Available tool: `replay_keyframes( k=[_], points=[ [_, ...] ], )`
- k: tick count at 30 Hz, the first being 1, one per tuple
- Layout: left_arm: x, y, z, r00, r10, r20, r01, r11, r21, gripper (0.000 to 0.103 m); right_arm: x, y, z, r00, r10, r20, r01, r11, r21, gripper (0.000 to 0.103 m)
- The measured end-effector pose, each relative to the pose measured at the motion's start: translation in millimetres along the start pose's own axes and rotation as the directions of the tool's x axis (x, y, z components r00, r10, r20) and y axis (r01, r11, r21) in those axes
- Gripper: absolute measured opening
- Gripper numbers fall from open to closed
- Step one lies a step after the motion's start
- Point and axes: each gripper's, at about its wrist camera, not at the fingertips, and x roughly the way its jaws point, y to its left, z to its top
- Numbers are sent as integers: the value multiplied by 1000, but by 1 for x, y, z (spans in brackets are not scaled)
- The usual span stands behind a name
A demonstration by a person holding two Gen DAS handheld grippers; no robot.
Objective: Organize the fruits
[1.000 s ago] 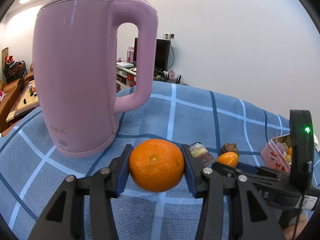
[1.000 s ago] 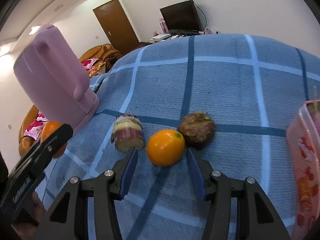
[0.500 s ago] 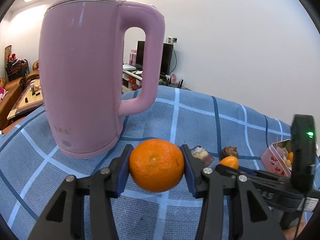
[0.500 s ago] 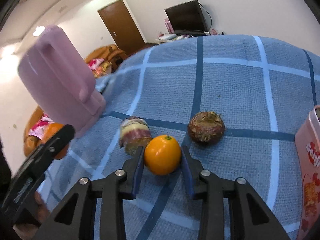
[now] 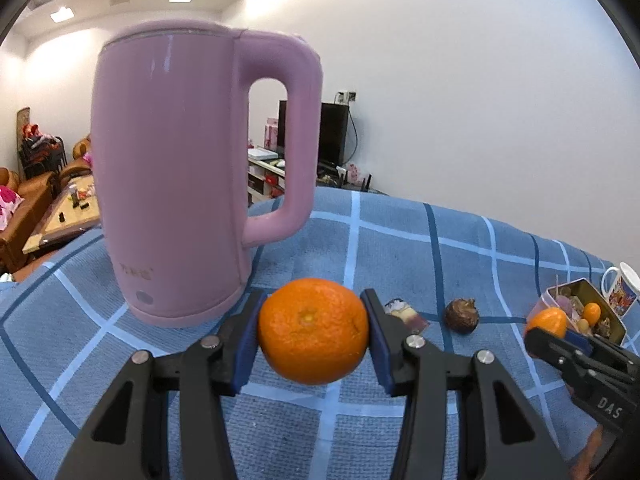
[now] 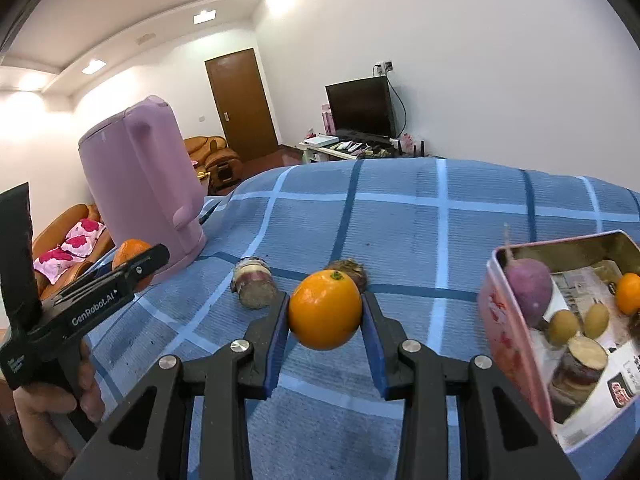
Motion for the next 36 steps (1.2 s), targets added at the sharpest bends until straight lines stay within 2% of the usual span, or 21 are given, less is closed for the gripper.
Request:
replay_keyframes(
  k=[11, 36],
  points=[
    [-17, -20, -5, 994, 77, 82, -84, 993, 83, 50, -23, 14, -10, 996, -47, 75, 54, 995, -87, 38],
    [-38, -50, -16, 993, 78, 91, -87, 991, 102, 49, -43, 12, -20, 994, -46, 96, 56, 993, -102, 38]
  ],
)
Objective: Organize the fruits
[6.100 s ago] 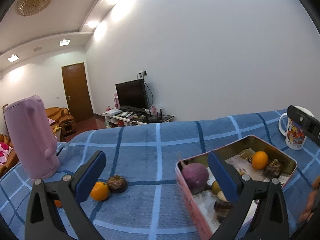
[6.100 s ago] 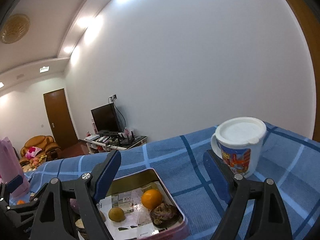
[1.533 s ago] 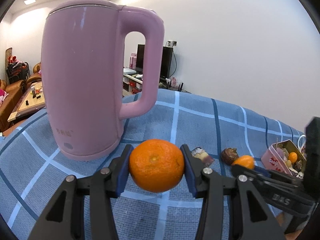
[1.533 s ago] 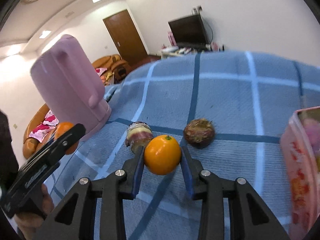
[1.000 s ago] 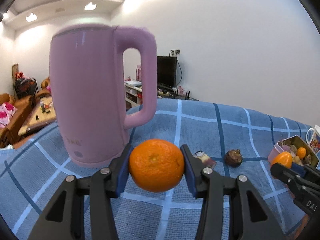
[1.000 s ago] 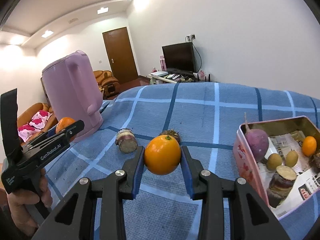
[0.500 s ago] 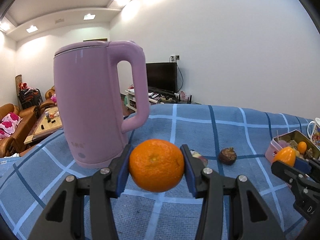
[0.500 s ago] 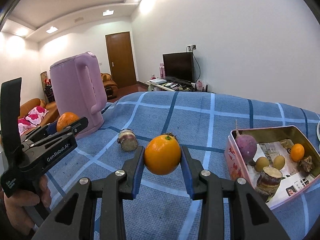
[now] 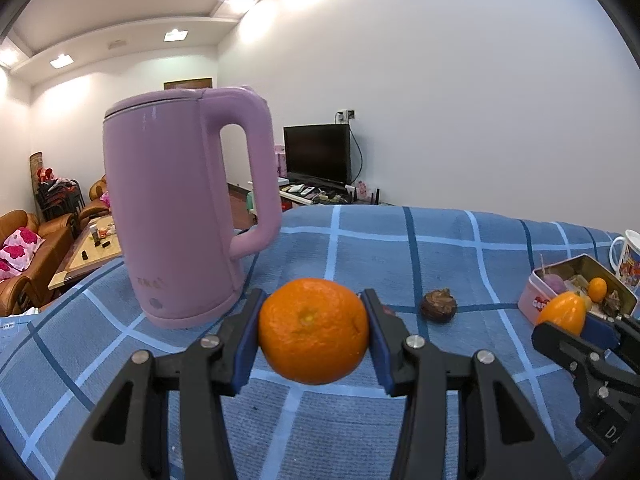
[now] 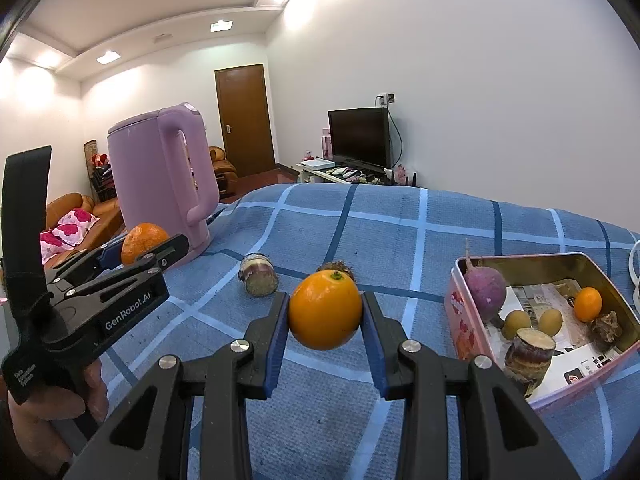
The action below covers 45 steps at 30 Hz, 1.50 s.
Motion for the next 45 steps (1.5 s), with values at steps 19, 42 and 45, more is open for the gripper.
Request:
replay_keyframes(
  k=[19, 42, 45],
  points=[
    [-12, -28, -5, 1000, -16, -4, 16, 1000, 25, 49, -11, -10, -4, 1000, -10, 4, 10, 1000, -3, 38],
    [-23, -75, -9, 998, -66, -12, 67, 995, 71, 49, -37, -61, -12, 997, -78, 16, 78, 997, 15, 38],
    [-25, -84, -9, 997, -79, -14, 80, 993, 83, 50, -40, -69, -12, 996, -91, 18, 90, 996, 18, 38]
  ],
)
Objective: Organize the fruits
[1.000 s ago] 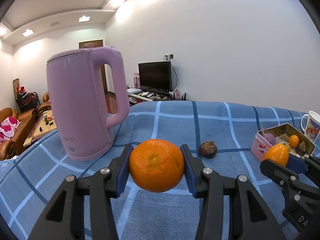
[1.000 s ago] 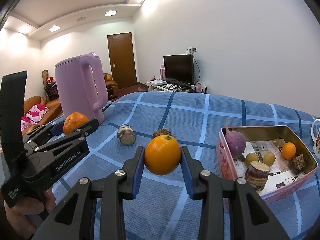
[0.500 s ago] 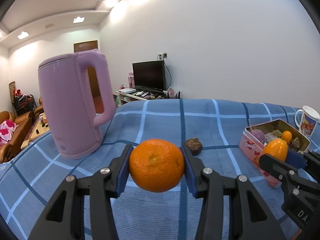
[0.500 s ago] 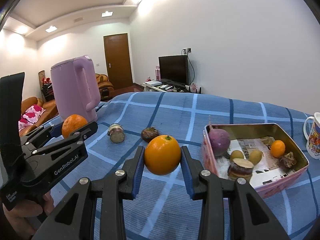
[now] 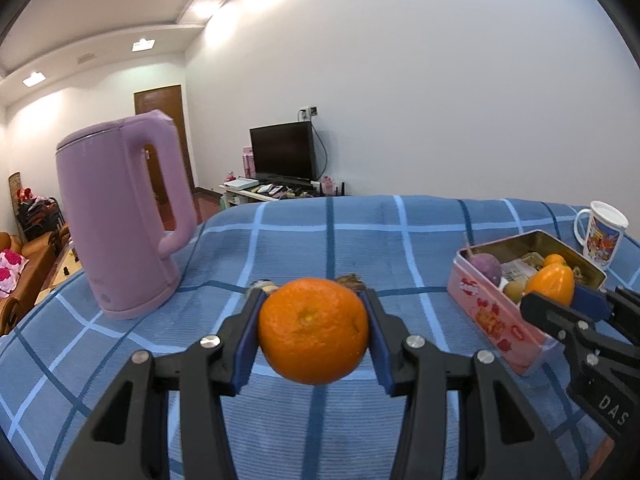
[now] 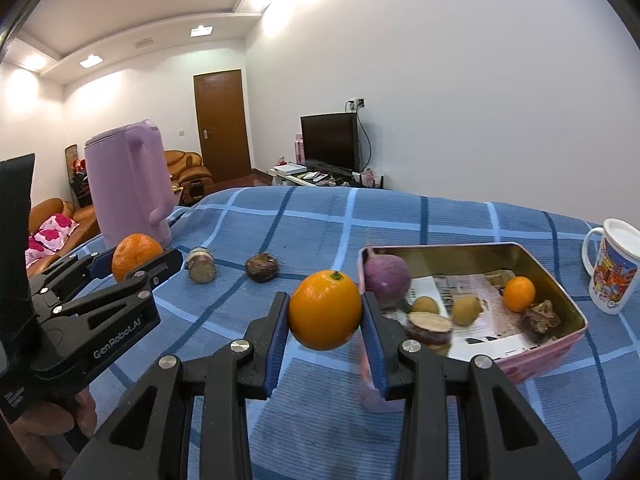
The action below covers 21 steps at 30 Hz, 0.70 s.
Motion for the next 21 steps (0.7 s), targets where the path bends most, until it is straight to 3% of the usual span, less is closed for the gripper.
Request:
replay_keyframes(
  k=[21],
  points=[
    [-6, -64, 3, 996, -89, 2, 89, 994, 66, 50, -16, -55, -2, 996, -87, 9, 87, 996, 24, 38]
  ],
)
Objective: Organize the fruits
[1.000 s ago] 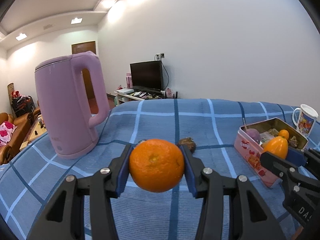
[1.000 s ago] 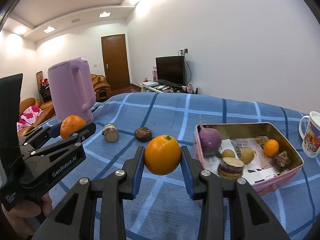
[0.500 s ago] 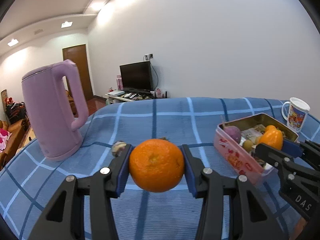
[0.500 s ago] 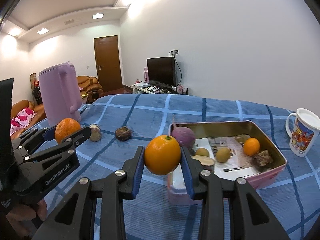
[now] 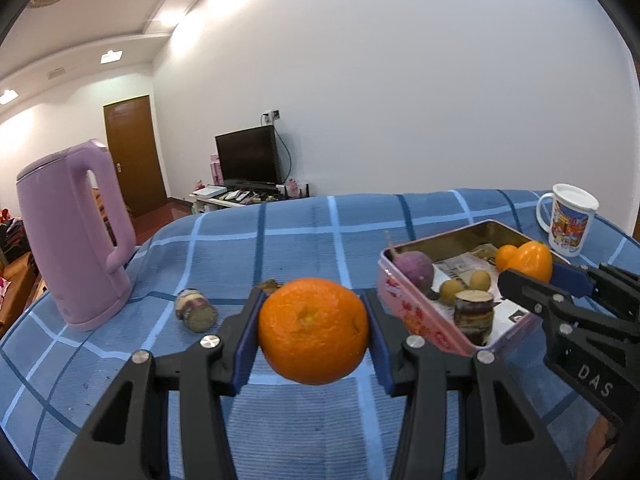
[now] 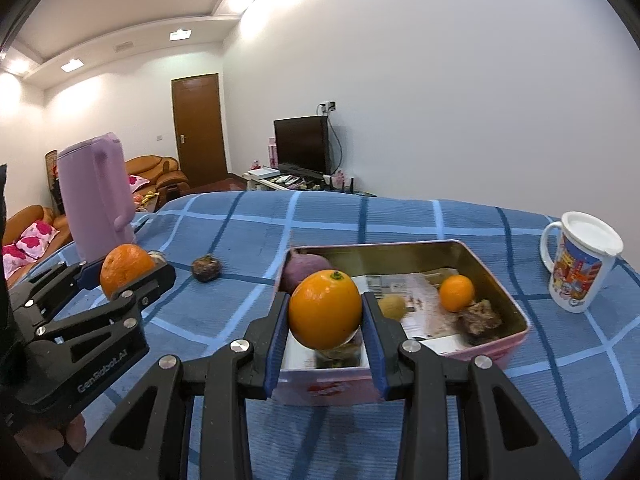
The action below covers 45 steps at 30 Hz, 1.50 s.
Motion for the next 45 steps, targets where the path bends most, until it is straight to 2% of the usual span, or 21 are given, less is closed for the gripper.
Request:
replay_keyframes(
  k=[24, 34, 45],
  points=[
    [13, -55, 10, 995, -100, -15, 100, 994, 35, 50, -5, -65, 2, 995, -103, -3, 103, 994, 35, 38],
    [26, -85, 20, 986, -164, -31, 165, 986, 33, 50, -1, -104, 5, 983, -182, -20, 183, 979, 93, 38],
    [43, -115, 28, 978, -201, -55, 203, 979, 22, 50, 16, -115, 13, 972, -232, -33, 234, 967, 96, 38]
  ],
)
